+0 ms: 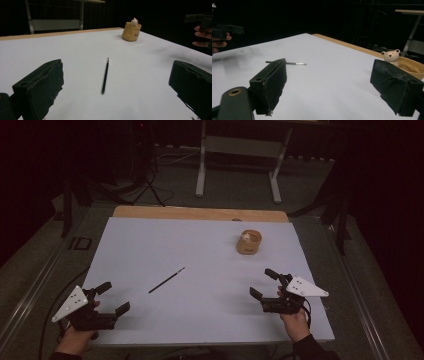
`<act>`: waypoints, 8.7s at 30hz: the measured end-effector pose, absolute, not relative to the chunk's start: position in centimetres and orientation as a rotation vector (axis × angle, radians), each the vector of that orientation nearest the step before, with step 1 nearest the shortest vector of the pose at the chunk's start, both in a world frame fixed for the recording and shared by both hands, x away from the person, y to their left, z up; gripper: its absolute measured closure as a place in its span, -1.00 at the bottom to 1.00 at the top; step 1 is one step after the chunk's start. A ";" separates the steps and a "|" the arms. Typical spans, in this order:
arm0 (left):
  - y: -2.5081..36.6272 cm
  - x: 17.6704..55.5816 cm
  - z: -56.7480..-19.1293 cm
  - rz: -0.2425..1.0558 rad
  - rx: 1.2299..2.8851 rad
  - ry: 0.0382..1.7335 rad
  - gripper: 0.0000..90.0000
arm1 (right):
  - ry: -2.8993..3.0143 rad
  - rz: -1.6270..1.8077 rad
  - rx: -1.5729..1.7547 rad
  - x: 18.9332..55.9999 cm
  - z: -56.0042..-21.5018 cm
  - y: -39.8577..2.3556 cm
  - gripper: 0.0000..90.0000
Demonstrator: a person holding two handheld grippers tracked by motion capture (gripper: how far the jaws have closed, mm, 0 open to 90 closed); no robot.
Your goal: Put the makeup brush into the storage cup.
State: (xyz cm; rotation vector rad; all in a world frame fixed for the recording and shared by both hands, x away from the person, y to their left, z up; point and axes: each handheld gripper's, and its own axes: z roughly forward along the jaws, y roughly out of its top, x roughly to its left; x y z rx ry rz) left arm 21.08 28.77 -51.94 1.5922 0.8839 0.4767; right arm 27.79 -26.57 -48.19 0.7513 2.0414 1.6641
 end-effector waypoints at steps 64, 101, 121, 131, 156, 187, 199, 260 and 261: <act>19.3 32.5 -45.6 0.123 2.281 0.966 -0.94 | 2.019 1.683 0.753 27.7 -47.7 -26.7 -0.70; 16.9 36.4 -50.8 0.059 2.707 1.057 0.43 | 2.031 1.677 0.745 27.7 -47.7 -26.6 -0.70; 16.0 36.3 -51.4 0.017 2.810 0.995 0.90 | 2.030 1.668 0.760 27.8 -47.7 -26.7 -0.70; 16.7 35.7 -48.6 0.065 2.661 0.958 0.90 | 2.033 1.666 0.768 27.9 -47.8 -26.6 -0.70; 17.8 33.9 -46.7 -0.035 2.107 1.021 0.90 | 2.038 1.667 0.791 27.9 -47.7 -26.4 -0.69; 15.8 31.4 -49.7 -0.188 1.809 0.884 0.90 | 2.090 1.767 1.126 29.7 -44.7 -23.6 -0.75; 15.0 31.3 -50.5 -0.232 1.717 0.854 0.90 | 2.122 1.886 1.193 31.6 -43.8 -20.0 -0.35; 14.1 29.3 -48.7 -0.019 1.863 0.701 -0.78 | 2.122 1.944 1.052 35.4 -37.9 -18.3 0.90; 14.2 29.2 -48.7 -0.004 1.859 0.700 -0.85 | 2.118 1.940 1.040 35.5 -37.6 -18.6 0.90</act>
